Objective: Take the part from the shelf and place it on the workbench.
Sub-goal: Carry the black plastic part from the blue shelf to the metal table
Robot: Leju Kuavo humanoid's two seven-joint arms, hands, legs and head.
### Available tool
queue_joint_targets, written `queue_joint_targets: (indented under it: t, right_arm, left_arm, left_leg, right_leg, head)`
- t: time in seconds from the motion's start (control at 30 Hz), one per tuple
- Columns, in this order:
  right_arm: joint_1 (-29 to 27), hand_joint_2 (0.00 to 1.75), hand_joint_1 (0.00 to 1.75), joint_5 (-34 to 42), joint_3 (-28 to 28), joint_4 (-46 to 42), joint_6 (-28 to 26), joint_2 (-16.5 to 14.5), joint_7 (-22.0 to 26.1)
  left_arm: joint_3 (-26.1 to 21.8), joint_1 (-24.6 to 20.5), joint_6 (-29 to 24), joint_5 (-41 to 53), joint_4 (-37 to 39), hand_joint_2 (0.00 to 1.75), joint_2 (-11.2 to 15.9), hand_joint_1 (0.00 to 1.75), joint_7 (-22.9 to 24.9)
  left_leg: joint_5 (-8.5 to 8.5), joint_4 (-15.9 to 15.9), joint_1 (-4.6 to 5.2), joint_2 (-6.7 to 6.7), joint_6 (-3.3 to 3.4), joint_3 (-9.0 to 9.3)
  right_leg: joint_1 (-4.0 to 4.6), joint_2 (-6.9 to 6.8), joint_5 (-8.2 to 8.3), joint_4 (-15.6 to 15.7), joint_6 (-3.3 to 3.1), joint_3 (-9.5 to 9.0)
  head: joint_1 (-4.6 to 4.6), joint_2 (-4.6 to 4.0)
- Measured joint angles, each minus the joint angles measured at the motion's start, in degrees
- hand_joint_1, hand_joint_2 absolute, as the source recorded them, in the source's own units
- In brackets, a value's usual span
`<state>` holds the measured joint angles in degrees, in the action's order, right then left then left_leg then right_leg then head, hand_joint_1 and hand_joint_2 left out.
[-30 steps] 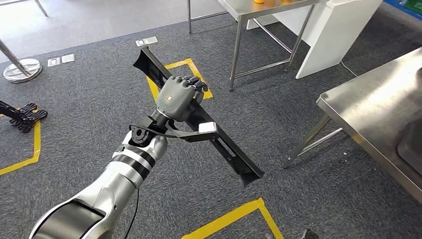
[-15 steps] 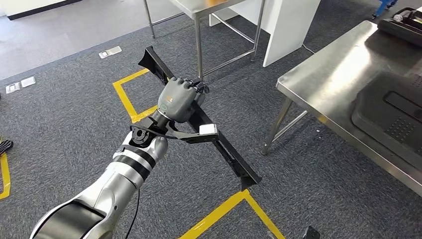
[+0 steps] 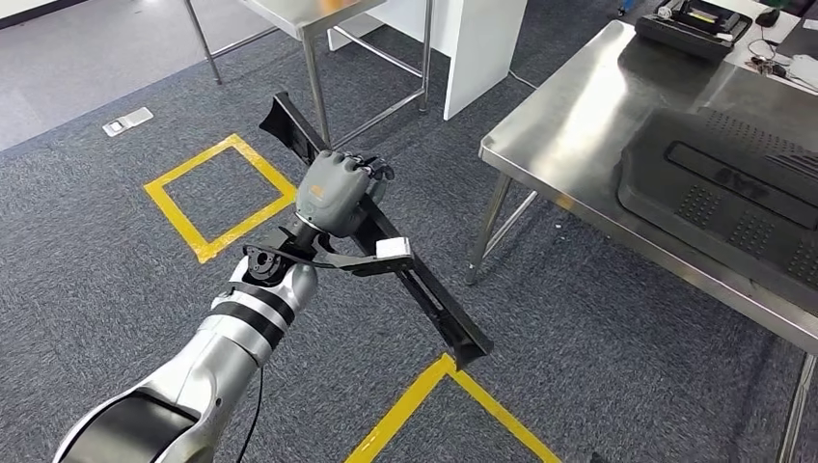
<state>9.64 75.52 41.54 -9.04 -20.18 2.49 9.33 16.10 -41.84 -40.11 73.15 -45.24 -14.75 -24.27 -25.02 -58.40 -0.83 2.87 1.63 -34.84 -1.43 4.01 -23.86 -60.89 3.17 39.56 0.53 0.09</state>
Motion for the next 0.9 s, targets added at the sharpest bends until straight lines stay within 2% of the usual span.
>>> queue_joint_targets:
  t: [0.03, 0.07, 0.1, 0.13, 0.17, 0.2, 0.23, 0.27, 0.3, 0.33, 0.37, 0.4, 0.43, 0.5, 0.53, 0.57, 0.6, 0.63, 0.67, 0.7, 0.73, 0.8, 0.83, 0.87, 0.9]
  right_arm:
    - [-0.39, 1.75, 0.0, -0.42, 0.18, 0.01, -0.16, -0.15, -0.61]
    - [-0.77, 1.75, 0.0, -0.85, 0.39, 0.01, -0.3, -0.25, -1.14]
    - [-1.19, 1.75, 0.0, -1.24, 0.65, 0.01, -0.37, -0.33, -1.61]
    - [-1.66, 1.75, 0.0, -1.62, 0.95, 0.01, -0.48, -0.4, -2.09]
    - [-2.17, 1.75, 0.0, -2.0, 1.27, 0.02, -0.64, -0.45, -2.63]
    - [-2.64, 1.75, 0.0, -2.33, 1.61, 0.03, -0.86, -0.49, -3.2]
    - [-3.01, 1.75, 0.0, -2.66, 1.96, 0.04, -1.11, -0.51, -3.75]
    - [-3.25, 1.75, 0.0, -3.05, 2.31, 0.04, -1.34, -0.58, -4.4]
    - [-3.36, 1.75, 0.0, -3.46, 2.7, 0.05, -1.6, -0.64, -5.15]
    - [-3.47, 1.75, 0.0, -3.92, 3.15, 0.05, -1.8, -0.74, -5.98]
    - [-3.57, 1.75, 0.0, -4.4, 3.67, 0.05, -1.98, -0.86, -6.9]
    - [-3.71, 1.75, 0.0, -4.8, 4.18, 0.05, -2.18, -0.94, -7.74]
    - [-3.89, 1.75, 0.0, -5.11, 4.66, 0.05, -2.3, -1.08, -8.39]
    - [-4.05, 1.75, 0.0, -5.45, 5.43, 0.06, -2.51, -1.29, -9.13]
    - [-4.09, 1.75, 0.0, -5.53, 5.74, 0.07, -2.57, -1.38, -9.3]
    - [-4.13, 1.75, 0.0, -5.58, 6.01, 0.07, -2.62, -1.41, -9.48]
    - [-4.18, 1.75, 0.0, -5.63, 6.27, 0.08, -2.64, -1.44, -9.68]
    - [-4.26, 1.75, 0.0, -5.71, 6.5, 0.09, -2.66, -1.48, -9.96]
    - [-4.34, 1.75, 0.0, -5.83, 6.74, 0.09, -2.67, -1.55, -10.28]
    - [-4.39, 1.75, 0.0, -5.94, 7.01, 0.1, -2.67, -1.64, -10.57]
    - [-4.41, 1.75, 0.0, -6.05, 7.25, 0.1, -2.66, -1.74, -10.79]
    - [-4.38, 1.75, 0.0, -6.19, 7.64, 0.11, -2.57, -1.89, -10.91]
    - [-4.36, 1.75, 0.0, -6.21, 7.77, 0.11, -2.51, -1.92, -10.82]
    - [-4.41, 1.75, 0.0, -6.22, 7.89, 0.12, -2.43, -1.95, -10.69]
    - [-4.54, 1.75, 0.0, -6.2, 7.99, 0.14, -2.36, -1.98, -10.51]
  left_arm:
    - [-0.17, 0.15, 0.0, -0.02, -0.21, 1.75, 0.1, 1.75, -0.15]
    - [-0.37, 0.4, 0.0, -0.06, -0.38, 1.75, 0.26, 1.75, -0.28]
    - [-0.56, 0.77, 0.0, -0.11, -0.5, 1.75, 0.43, 1.75, -0.39]
    - [-0.7, 1.2, 0.0, -0.16, -0.62, 1.75, 0.58, 1.75, -0.48]
    - [-0.84, 1.59, 0.0, -0.23, -0.76, 1.75, 0.73, 1.75, -0.56]
    - [-0.98, 1.91, 0.0, -0.32, -0.98, 1.75, 0.84, 1.75, -0.64]
    - [-1.14, 2.1, 0.0, -0.43, -1.28, 1.75, 0.95, 1.75, -0.74]
    - [-1.35, 2.23, 0.0, -0.57, -1.63, 1.75, 1.07, 1.75, -0.81]
    - [-1.61, 2.32, 0.0, -0.74, -1.98, 1.75, 1.27, 1.75, -0.88]
    - [-1.86, 2.4, 0.0, -0.91, -2.27, 1.75, 1.5, 1.75, -0.94]
    - [-2.13, 2.54, 0.0, -1.08, -2.52, 1.75, 1.75, 1.75, -1.05]
    - [-2.39, 2.68, 0.0, -1.24, -2.71, 1.75, 1.96, 1.75, -1.2]
    - [-2.6, 2.84, 0.0, -1.37, -2.92, 1.75, 2.11, 1.75, -1.34]
    - [-3.03, 3.05, 0.0, -1.65, -3.32, 1.75, 2.45, 1.75, -1.55]
    - [-3.25, 3.21, 0.0, -1.75, -3.45, 1.75, 2.72, 1.75, -1.6]
    - [-3.48, 3.46, 0.0, -1.84, -3.52, 1.75, 3.03, 1.75, -1.64]
    - [-3.68, 3.83, 0.0, -1.88, -3.56, 1.75, 3.35, 1.75, -1.69]
    - [-3.87, 4.23, 0.0, -1.93, -3.57, 1.75, 3.61, 1.75, -1.75]
    - [-4.03, 4.54, 0.0, -1.98, -3.58, 1.75, 3.79, 1.75, -1.81]
    - [-4.18, 4.72, 0.0, -2.03, -3.62, 1.75, 3.91, 1.75, -1.91]
    - [-4.32, 4.77, 0.0, -2.12, -3.72, 1.75, 3.99, 1.75, -2.02]
    - [-4.55, 4.69, 0.0, -2.39, -3.99, 1.75, 4.16, 1.75, -2.28]
    - [-4.63, 4.68, 0.0, -2.59, -4.11, 1.75, 4.23, 1.75, -2.41]
    - [-4.67, 4.67, 0.0, -2.77, -4.2, 1.75, 4.26, 1.75, -2.55]
    - [-4.68, 4.65, 0.0, -2.97, -4.29, 1.75, 4.19, 1.75, -2.68]
  left_leg:
    - [0.01, 0.09, 0.1, -0.77, 0.26, 0.08]
    - [-0.05, 0.11, 0.18, -1.65, 0.45, 0.09]
    - [-0.12, 0.11, 0.25, -2.54, 0.53, 0.09]
    - [-0.19, 0.11, 0.27, -3.41, 0.57, 0.1]
    - [-0.25, 0.11, 0.27, -4.2, 0.57, 0.1]
    - [-0.31, 0.11, 0.26, -4.89, 0.5, 0.14]
    - [-0.4, 0.1, 0.3, -5.5, 0.37, 0.22]
    - [-0.57, 0.08, 0.52, -6.09, 0.13, 0.3]
    - [-0.75, 0.07, 0.74, -6.7, -0.16, 0.45]
    - [-0.94, 0.06, 0.97, -7.34, -0.46, 0.66]
    - [-1.1, 0.13, 1.15, -8.06, -0.75, 0.92]
    - [-1.25, 0.2, 1.13, -8.72, -1.01, 1.22]
    - [-1.54, 0.04, 1.0, -8.61, -1.32, 1.26]
    - [-3.61, -2.77, 0.63, -6.28, -1.85, 0.14]
    - [-5.43, -6.02, 0.47, -4.6, -2.07, -1.35]
    - [-7.4, -10.05, 0.42, -3.46, -2.2, -3.16]
    - [-8.89, -13.8, 0.41, -2.93, -2.31, -4.99]
    - [-9.43, -16.18, 0.39, -2.73, -2.37, -6.28]
    - [-8.85, -16.48, 0.33, -2.66, -2.37, -6.63]
    - [-7.17, -14.4, 0.22, -2.5, -2.34, -5.81]
    - [-4.91, -10.71, 0.01, -1.88, -2.33, -4.12]
    - [-2.02, -3.71, -0.47, 0.51, -2.36, -0.64]
    - [-1.61, -1.96, -0.55, 1.36, -2.32, 0.27]
    - [-1.73, -1.46, -0.45, 1.62, -2.17, 0.55]
    - [-1.57, -1.31, -0.31, 1.05, -1.86, 0.61]
  right_leg:
    - [0.09, -2.0, -1.38, -3.41, -0.09, 1.78]
    - [0.1, -2.95, -2.86, -7.48, -0.13, 3.81]
    - [0.08, -3.28, -3.94, -10.97, -0.04, 5.58]
    - [0.07, -3.45, -4.33, -12.78, 0.23, 6.49]
    - [0.07, -3.68, -3.9, -12.19, 0.67, 6.14]
    - [0.07, -4.14, -2.79, -9.23, 1.15, 4.47]
    - [0.11, -5.27, -1.44, -4.83, 1.53, 1.9]
    - [0.31, -6.89, -0.26, -0.77, 1.58, -0.6]
    - [0.51, -8.0, 0.58, 2.1, 1.32, -2.38]
    - [0.71, -8.66, 1.01, 3.54, 0.9, -3.31]
    - [0.91, -8.44, 1.16, 3.74, 0.39, -3.46]
    - [0.86, -7.51, 1.31, 3.79, -0.05, -3.42]
    - [0.61, -6.75, 1.4, 3.85, -0.4, -3.46]
    - [0.04, -5.42, 1.59, 4.04, -1.25, -3.62]
    - [-0.15, -4.74, 1.62, 4.07, -1.58, -3.67]
    - [-0.12, -4.02, 1.62, 4.06, -1.84, -3.67]
    - [-0.09, -3.22, 1.62, 4.05, -1.96, -3.68]
    - [-0.06, -2.36, 1.62, 4.02, -1.96, -3.68]
    - [-0.06, -1.52, 1.62, 3.97, -1.96, -3.69]
    - [-0.1, -0.67, 1.61, 3.87, -1.94, -3.71]
    - [-0.17, 0.15, 1.6, 3.71, -1.92, -3.7]
    - [-0.1, 1.65, 1.55, 3.24, -1.58, -3.36]
    - [-0.1, 2.27, 1.64, 3.13, -1.25, -3.05]
    - [-0.14, 2.83, 1.79, 3.15, -0.84, -2.74]
    - [-0.16, 3.44, 2.04, 3.31, -0.41, -2.48]
  head:
    - [-0.14, 0.0]
    - [-0.24, 0.0]
    - [-0.24, 0.0]
    - [-0.25, 0.0]
    - [-0.26, 0.0]
    - [-0.26, 0.0]
    - [-0.28, 0.0]
    - [-0.31, 0.0]
    - [-0.25, 0.0]
    - [-0.19, 0.0]
    - [-0.1, 0.0]
    - [0.0, 0.0]
    - [0.04, 0.0]
    - [0.15, 0.0]
    - [0.22, 0.0]
    - [0.25, 0.0]
    - [0.26, 0.0]
    - [0.26, 0.0]
    - [0.27, 0.0]
    - [0.27, 0.0]
    - [0.28, 0.0]
    - [0.23, 0.0]
    - [0.22, 0.0]
    - [0.22, 0.0]
    - [0.21, 0.0]
